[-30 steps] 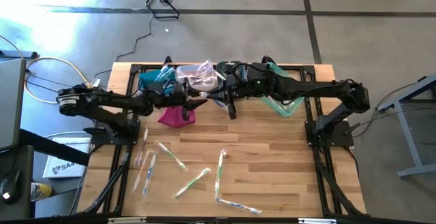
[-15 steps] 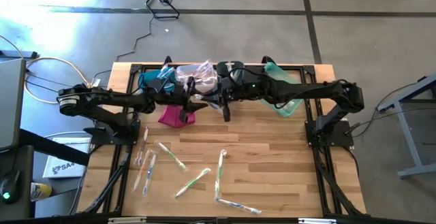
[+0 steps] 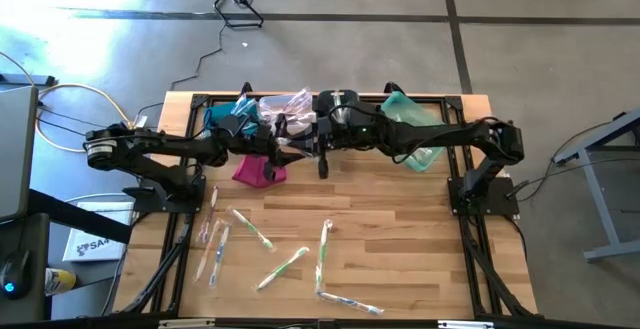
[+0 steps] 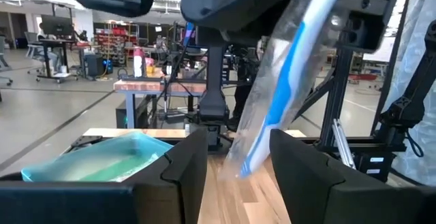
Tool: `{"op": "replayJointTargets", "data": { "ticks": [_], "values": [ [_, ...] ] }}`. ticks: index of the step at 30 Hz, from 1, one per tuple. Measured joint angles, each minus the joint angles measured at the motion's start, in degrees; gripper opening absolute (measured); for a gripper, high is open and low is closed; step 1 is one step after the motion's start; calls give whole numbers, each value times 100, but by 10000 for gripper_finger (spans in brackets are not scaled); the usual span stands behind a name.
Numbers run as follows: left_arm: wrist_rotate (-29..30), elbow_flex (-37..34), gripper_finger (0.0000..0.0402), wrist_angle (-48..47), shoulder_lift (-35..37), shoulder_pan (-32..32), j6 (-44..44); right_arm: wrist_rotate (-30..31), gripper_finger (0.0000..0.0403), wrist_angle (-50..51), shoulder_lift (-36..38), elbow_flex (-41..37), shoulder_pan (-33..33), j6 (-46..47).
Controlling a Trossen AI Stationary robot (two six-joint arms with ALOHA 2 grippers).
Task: Pick & Place Toothbrushes
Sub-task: Put the blue toothbrush into the blue bin
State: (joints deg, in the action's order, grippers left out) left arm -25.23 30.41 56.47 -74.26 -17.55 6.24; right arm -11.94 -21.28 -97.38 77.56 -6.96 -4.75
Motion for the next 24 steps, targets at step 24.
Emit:
{"op": "replayJointTargets", "data": {
  "ticks": [24],
  "values": [
    [28, 0, 155, -136, 0, 154, -42, 394, 9, -214, -151, -4, -28, -313]
  ]
}}
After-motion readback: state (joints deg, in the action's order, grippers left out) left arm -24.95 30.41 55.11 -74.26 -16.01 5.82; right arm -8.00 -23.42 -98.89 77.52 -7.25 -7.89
